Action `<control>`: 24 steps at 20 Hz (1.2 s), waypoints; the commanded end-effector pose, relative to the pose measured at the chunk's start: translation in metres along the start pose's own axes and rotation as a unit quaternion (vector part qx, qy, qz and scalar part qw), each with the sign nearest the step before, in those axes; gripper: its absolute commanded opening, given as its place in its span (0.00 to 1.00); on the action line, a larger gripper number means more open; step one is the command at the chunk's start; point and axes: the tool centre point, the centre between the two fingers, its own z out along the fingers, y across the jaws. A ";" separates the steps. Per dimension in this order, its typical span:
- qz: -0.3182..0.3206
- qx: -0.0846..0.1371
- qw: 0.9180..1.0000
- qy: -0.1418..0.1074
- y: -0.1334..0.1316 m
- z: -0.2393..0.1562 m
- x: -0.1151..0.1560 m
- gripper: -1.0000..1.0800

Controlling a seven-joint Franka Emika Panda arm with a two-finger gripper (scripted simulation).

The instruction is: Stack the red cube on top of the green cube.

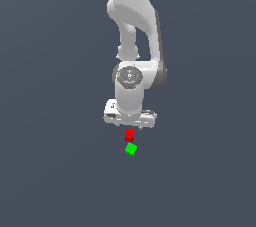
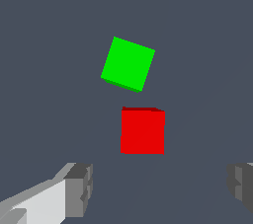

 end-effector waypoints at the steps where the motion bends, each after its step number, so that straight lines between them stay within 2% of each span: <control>1: 0.006 0.000 1.000 0.001 -0.002 0.009 0.006 0.96; 13: 0.012 0.000 1.000 0.000 -0.005 0.023 0.013 0.96; 24: 0.013 0.000 1.000 0.001 -0.005 0.068 0.013 0.96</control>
